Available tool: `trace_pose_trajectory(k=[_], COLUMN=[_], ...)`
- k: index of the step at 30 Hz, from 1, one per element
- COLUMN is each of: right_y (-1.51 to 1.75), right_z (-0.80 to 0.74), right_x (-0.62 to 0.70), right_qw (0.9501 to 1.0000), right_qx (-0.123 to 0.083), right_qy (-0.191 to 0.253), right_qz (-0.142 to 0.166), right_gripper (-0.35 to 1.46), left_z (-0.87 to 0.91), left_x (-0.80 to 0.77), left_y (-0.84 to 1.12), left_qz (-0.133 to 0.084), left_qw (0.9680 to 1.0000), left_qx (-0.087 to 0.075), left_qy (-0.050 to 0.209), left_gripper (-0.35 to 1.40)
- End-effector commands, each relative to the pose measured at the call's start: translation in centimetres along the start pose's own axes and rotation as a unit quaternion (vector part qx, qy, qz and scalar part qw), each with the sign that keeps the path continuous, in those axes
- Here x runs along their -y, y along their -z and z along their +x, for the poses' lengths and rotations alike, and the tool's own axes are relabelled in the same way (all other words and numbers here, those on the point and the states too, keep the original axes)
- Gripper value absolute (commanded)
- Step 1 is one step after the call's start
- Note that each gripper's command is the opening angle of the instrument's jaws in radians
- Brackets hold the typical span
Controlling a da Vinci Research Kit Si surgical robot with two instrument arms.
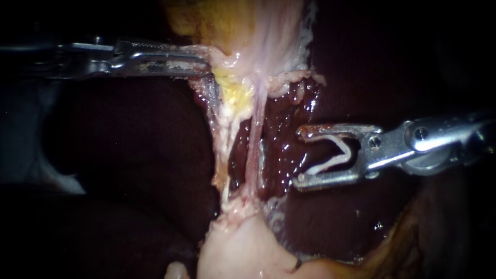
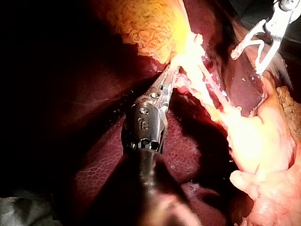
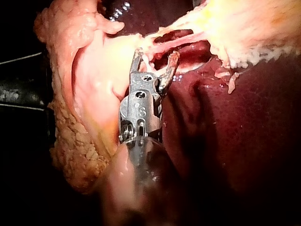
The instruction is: Clipping first clip left tube
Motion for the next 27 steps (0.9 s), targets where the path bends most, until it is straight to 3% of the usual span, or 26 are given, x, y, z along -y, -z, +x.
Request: trace_pose_trajectory(k=[1,5,11,14,18,27], right_y=[0.0,0.0,0.0,0.0,0.0,-0.05], right_z=[0.0,0.0,0.0,0.0,0.01,0.1], right_x=[0.0,0.0,0.01,0.01,0.02,0.04], right_qw=[1.0,1.0,1.0,1.0,1.0,1.0], right_qx=[0.0,0.0,0.0,0.0,0.0,-0.001], right_qy=[0.0,0.0,0.0,0.0,0.0,-0.002], right_qz=[0.0,0.0,0.002,0.002,0.002,0.007], right_gripper=[0.5,0.5,0.51,0.51,0.51,0.5], left_z=[0.02,0.12,0.42,0.57,0.73,0.73], left_x=[-0.01,-0.02,-0.06,-0.1,-0.1,-0.02], left_y=[0.03,0.22,0.79,0.98,1.12,1.2], left_qz=[-0.001,-0.001,0.01,0.014,0.02,0.024], left_qw=[1.0,1.0,0.9995,0.9992,0.9988,0.9986], left_qx=[0.0,0.0,-0.026,-0.035,-0.044,-0.047], left_qy=[0.0,0.003,0.015,0.01,0.0,0.002], left_gripper=[-0.35,-0.35,-0.35,-0.35,-0.35,-0.35])
